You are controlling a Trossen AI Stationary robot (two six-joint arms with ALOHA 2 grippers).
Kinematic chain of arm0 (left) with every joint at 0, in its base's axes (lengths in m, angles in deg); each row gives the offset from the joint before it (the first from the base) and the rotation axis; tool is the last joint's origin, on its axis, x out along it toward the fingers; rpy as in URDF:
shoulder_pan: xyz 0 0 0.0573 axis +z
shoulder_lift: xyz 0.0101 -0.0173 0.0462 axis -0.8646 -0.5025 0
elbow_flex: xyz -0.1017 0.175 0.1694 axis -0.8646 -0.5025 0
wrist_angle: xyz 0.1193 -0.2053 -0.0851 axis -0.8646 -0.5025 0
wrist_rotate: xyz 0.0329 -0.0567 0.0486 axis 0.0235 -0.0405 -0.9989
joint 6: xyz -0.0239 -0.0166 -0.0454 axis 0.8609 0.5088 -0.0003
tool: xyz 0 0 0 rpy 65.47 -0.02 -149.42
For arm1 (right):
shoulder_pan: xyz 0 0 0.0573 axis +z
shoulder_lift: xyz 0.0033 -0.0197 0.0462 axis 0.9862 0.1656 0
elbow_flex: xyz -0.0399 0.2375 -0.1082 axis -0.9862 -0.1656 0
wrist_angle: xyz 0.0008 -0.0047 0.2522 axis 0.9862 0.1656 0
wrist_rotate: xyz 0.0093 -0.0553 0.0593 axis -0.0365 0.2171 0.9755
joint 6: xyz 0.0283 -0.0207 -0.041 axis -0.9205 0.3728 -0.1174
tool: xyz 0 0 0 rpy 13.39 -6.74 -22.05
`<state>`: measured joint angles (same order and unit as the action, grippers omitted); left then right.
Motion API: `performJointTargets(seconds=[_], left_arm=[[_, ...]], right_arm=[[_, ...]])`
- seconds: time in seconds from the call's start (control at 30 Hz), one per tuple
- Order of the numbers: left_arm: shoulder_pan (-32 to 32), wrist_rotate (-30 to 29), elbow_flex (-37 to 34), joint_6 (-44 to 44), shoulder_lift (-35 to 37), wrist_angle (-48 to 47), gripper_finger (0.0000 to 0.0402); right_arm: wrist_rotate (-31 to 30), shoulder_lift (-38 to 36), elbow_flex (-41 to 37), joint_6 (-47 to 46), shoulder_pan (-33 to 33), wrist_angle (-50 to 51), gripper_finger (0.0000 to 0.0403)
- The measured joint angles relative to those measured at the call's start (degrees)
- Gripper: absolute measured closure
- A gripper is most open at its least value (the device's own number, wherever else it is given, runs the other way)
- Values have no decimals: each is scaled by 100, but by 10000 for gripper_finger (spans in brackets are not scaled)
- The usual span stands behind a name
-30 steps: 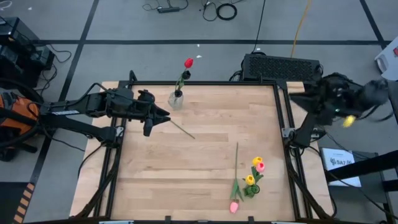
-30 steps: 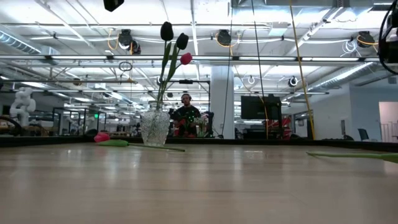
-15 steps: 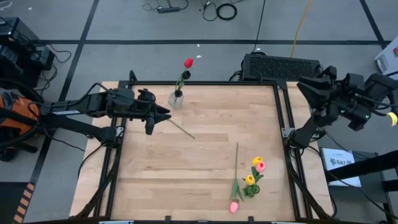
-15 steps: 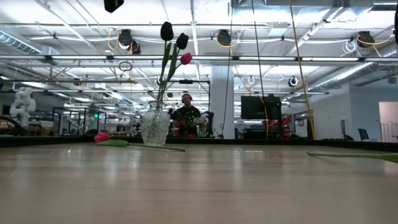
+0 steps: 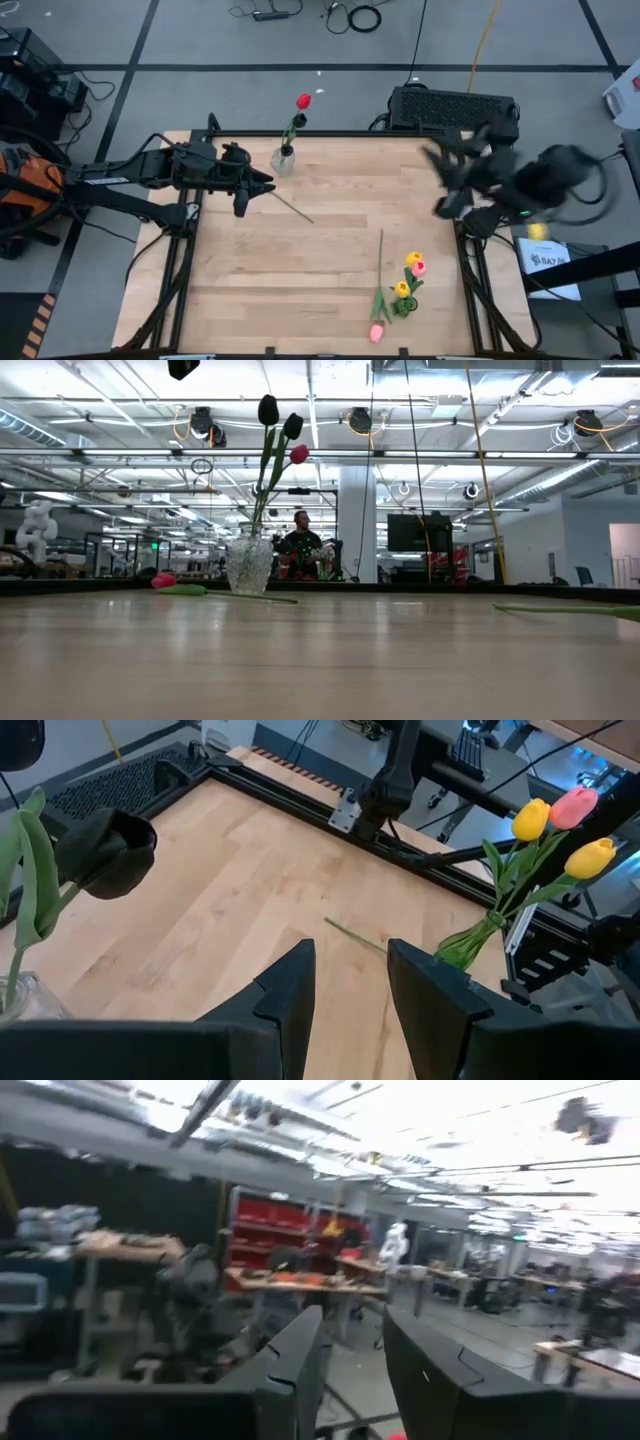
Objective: Sort flowers into vase by color
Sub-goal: Put the pink tulip into the green flower vase
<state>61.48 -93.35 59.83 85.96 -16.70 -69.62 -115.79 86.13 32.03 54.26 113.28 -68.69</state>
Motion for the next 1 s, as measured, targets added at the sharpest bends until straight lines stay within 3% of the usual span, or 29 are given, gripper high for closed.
performJointTargets(seconds=[0.27, 0.4, 0.47, 0.53, 0.77, 1.0], left_arm=[[0, 0, 0, 0, 0, 0, 268], [0, 0, 0, -5, 0, 0, 268], [0, 0, 0, -8, 0, 0, 268], [0, 0, 0, -9, 0, -1, 268], [0, 1, 0, -11, 0, -7, 268], [0, 0, 0, -13, -24, -13, 268]], right_arm=[[3327, 654, 400, -2705, -2039, 2236, 303], [5220, 1216, 1141, -3265, -2995, 3493, 303], [5864, 1573, 1591, -3117, -3294, 4331, 303], [6103, 1991, 1986, -2649, -3480, 5211, 303], [6085, 3312, 2742, -811, -3986, 8195, 303], [6130, 4322, 2704, -109, -4225, 9627, 303]])
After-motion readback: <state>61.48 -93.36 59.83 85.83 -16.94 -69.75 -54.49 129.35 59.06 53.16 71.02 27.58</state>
